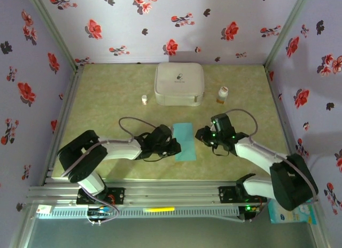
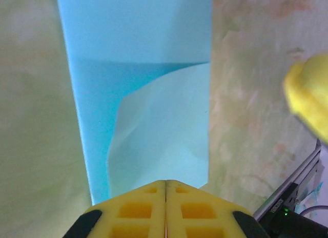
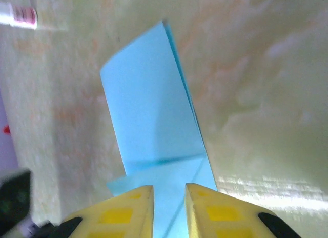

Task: Fold a paper plane with a square sheet of paper (pick it up from the middle)
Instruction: Turn over the paper at the center of the table.

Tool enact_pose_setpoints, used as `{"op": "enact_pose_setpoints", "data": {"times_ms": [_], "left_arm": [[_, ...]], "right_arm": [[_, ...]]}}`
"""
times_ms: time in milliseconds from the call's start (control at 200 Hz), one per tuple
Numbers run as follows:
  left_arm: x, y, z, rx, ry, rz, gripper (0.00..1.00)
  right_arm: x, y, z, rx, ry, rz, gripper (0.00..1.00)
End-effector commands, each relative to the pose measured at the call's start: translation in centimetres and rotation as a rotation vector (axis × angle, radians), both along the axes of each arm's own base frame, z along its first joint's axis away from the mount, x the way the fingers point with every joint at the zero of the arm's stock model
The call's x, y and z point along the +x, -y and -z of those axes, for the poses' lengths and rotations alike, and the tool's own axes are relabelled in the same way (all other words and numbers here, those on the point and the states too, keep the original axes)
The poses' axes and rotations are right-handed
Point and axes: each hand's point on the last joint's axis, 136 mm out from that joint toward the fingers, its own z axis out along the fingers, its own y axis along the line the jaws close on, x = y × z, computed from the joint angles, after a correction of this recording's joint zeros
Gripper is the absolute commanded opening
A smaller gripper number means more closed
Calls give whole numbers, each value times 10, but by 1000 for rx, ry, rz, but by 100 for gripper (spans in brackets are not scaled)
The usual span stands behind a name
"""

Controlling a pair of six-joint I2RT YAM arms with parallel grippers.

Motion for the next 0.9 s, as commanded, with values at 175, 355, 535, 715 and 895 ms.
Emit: {"op": "enact_pose_setpoints", "data": {"times_ms": [175,355,535,715,895], "left_arm": [[24,-10,1,71,7,96,7],[32,-10,8,84,3,141,6],[33,-11,17,102,-4,158,6],[29,-18,38,139,-41,155,5],[24,-25,48,164,-60,152,4]], "right_arm": [[-41,4,10,-31,-95,32,33],[-55,-3,16,-40,-142,6,36],[-63,-8,23,-55,-179,-6,36],[-64,-12,29,-61,-206,-11,36],[-66,-17,34,-63,-238,-26,36]]}}
